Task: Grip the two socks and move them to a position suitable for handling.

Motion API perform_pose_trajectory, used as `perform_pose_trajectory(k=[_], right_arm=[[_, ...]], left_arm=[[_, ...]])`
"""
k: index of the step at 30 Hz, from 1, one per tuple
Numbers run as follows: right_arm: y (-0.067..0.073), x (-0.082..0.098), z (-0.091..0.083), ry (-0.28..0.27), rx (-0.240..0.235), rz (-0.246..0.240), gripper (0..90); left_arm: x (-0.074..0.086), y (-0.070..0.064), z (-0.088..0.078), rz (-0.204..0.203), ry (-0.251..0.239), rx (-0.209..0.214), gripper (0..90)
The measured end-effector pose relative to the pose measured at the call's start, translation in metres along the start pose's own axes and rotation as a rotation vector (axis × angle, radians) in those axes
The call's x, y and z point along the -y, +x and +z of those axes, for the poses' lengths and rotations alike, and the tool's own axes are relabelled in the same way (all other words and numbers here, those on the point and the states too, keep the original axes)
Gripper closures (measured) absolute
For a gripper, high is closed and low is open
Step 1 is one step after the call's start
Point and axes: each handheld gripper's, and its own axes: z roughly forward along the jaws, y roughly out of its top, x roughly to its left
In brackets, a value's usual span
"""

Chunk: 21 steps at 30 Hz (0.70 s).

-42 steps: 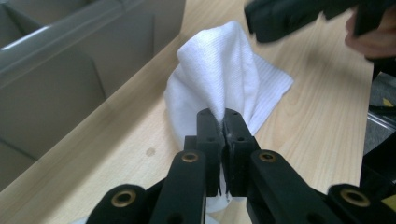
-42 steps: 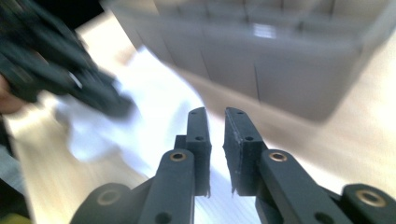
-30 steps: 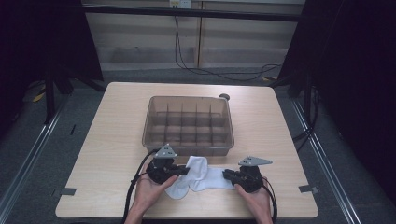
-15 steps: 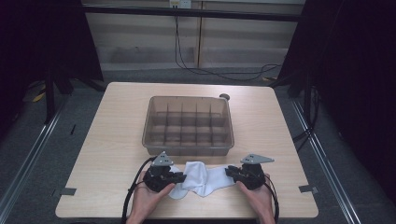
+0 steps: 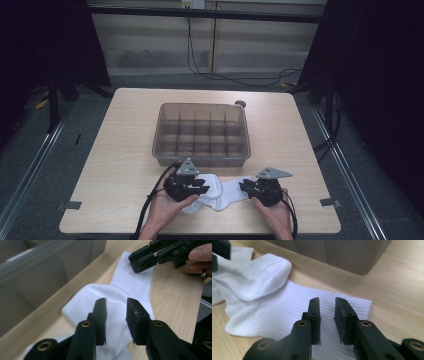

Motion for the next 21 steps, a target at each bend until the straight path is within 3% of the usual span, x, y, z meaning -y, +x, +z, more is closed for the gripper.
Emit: perform_pose_trajectory(k=[2,4,6,7,8,11,12,13,14,17,18,19,21], right_arm=[[-0.002,0.001,0.001,-0.001,-0.005,0.009,76.3],[-0.003,0.001,0.001,0.0,-0.001,0.01,79.6],[-0.004,0.002,0.002,-0.01,-0.005,0.014,79.7],[-0.004,0.002,0.002,-0.01,-0.005,0.017,79.7],[-0.004,0.002,0.002,-0.011,-0.004,0.016,79.7],[-0.004,0.003,0.002,-0.01,-0.006,0.019,79.7],[-0.004,0.003,0.002,-0.008,-0.004,0.018,79.7],[-0.003,0.003,0.002,-0.008,0.0,0.015,79.7],[-0.003,0.003,0.002,-0.009,0.003,0.014,79.7],[-0.004,0.004,0.001,-0.009,0.003,0.017,79.8],[-0.004,0.004,0.0,-0.009,0.004,0.018,79.8],[-0.005,0.004,0.0,-0.01,0.004,0.018,79.7],[-0.007,0.005,-0.002,-0.01,0.007,0.02,79.7]], left_arm=[[-0.003,-0.001,0.012,0.002,0.038,-0.007,63.1],[-0.006,-0.002,0.022,-0.004,0.06,0.029,58.1],[-0.01,-0.007,0.03,0.037,0.084,0.005,50.8],[-0.014,-0.011,0.035,0.076,0.099,0.011,46.5],[-0.016,-0.012,0.037,0.089,0.108,0.022,46.0],[-0.021,-0.015,0.049,0.116,0.154,-0.04,43.5],[-0.022,-0.015,0.051,0.116,0.159,-0.04,44.4],[-0.021,-0.016,0.053,0.121,0.161,-0.043,50.1],[-0.021,-0.015,0.054,0.126,0.167,-0.05,62.6],[-0.019,-0.01,0.05,0.088,0.135,-0.02,86.6],[-0.019,-0.009,0.046,0.084,0.114,-0.017,87.0],[-0.019,-0.008,0.036,0.061,0.06,-0.001,87.6],[-0.018,-0.006,0.022,0.049,0.019,-0.016,87.7]])
